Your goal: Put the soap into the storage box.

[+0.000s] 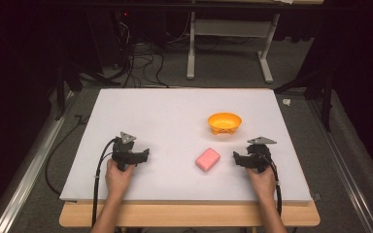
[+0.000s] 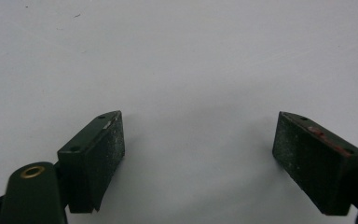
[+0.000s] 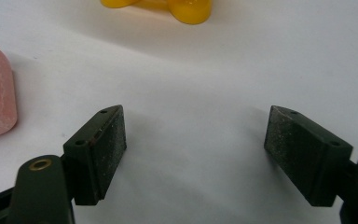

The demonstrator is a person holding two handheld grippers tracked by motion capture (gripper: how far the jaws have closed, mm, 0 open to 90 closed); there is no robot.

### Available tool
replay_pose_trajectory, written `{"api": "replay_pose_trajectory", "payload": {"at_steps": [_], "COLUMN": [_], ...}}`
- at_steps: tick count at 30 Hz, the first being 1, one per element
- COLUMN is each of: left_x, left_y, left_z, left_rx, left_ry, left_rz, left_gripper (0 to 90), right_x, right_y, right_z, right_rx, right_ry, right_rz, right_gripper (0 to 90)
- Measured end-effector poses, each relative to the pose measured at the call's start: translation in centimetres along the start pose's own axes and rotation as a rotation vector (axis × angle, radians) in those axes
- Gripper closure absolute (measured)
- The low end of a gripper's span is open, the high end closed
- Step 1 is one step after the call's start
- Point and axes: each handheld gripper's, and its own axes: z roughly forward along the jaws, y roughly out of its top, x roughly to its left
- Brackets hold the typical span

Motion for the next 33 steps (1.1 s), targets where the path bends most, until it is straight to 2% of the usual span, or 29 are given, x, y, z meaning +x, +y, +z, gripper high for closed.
{"api": "replay_pose_trajectory", "payload": {"at_steps": [8, 16, 22, 33], "left_x": [0.0, 0.0, 0.0, 0.0], "left_y": [0.0, 0.0, 0.0, 0.0], "left_z": [0.0, 0.0, 0.0, 0.0], "left_rx": [0.0, 0.002, 0.003, 0.003], "left_ry": [-0.001, 0.007, 0.006, 0.006], "left_rz": [-0.001, -0.007, -0.008, -0.008], "left_gripper": [17.4, 15.5, 15.4, 15.4], "right_x": [-0.3, -0.2, 0.5, 2.3], "right_y": [0.0, 0.1, 0.1, 0.1], "right_z": [-0.1, -1.2, -2.3, -3.4], "right_rx": [-0.006, -0.05, -0.083, -0.105], "right_ry": [0.015, 0.032, 0.069, 0.126], "right_rz": [0.014, 0.006, -0.008, -0.057], "right_gripper": [20.1, 20.2, 20.3, 20.3]}}
